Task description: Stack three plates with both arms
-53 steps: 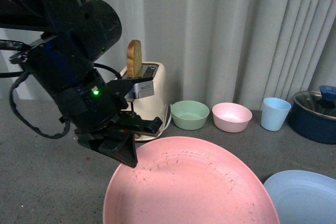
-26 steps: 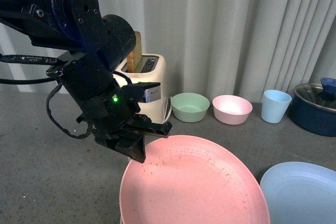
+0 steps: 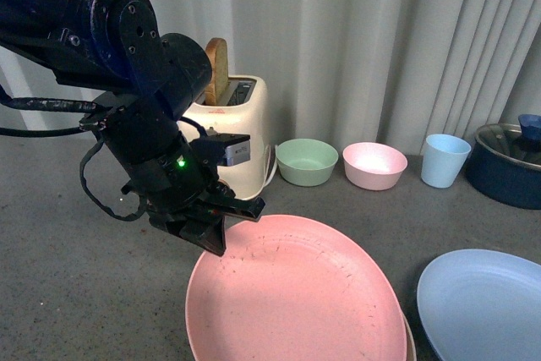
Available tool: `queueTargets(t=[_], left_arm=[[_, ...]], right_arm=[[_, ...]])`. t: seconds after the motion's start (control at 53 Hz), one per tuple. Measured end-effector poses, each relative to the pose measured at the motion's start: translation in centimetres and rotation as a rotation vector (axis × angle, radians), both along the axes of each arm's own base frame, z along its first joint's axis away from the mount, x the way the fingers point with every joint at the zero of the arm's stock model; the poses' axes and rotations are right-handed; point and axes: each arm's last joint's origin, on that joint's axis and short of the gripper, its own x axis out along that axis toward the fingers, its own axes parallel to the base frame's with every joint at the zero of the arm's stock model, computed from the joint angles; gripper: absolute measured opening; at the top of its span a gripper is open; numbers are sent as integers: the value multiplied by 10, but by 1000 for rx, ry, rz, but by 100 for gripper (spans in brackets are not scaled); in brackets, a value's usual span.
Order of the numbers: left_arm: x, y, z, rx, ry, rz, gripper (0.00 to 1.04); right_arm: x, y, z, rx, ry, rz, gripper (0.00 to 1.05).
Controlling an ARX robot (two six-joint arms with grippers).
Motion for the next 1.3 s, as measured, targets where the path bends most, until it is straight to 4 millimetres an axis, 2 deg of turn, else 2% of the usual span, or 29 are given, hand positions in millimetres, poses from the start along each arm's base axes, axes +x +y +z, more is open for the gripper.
queueTargets(t=[0.189, 0.529, 0.661, 0.718, 0.793, 0.888, 1.02, 1.114, 1.209, 1.246, 1.303], left_arm=[[-5, 2, -8, 33, 13, -6, 5], [-5, 4, -2, 22, 5, -7, 57], [-4, 8, 26, -7, -101, 9, 76], [-7, 16, 57, -34, -227, 27, 90], [-14, 23, 81, -28, -328, 43, 100], [-38, 37, 119, -35, -493, 55, 98], [-73, 48, 147, -49, -613, 48, 98], [-112, 55, 169, -49, -724, 45, 97], [-147, 67, 177, -44, -1043, 341, 82], [-164, 74, 175, -93, -1141, 445, 74], [-183, 83, 166, -157, -1227, 507, 64]], right_arm=[[0, 0, 0, 0, 0, 0, 97], [0, 0, 0, 0, 0, 0, 97], [0, 0, 0, 0, 0, 0, 97], [0, 0, 0, 0, 0, 0, 97], [0, 0, 0, 0, 0, 0, 97], [0, 0, 0, 0, 0, 0, 97], [0, 0, 0, 0, 0, 0, 97], [0, 0, 0, 0, 0, 0, 97], [0, 0, 0, 0, 0, 0, 97], [0, 0, 0, 0, 0, 0, 97], [0, 0, 0, 0, 0, -1, 97]])
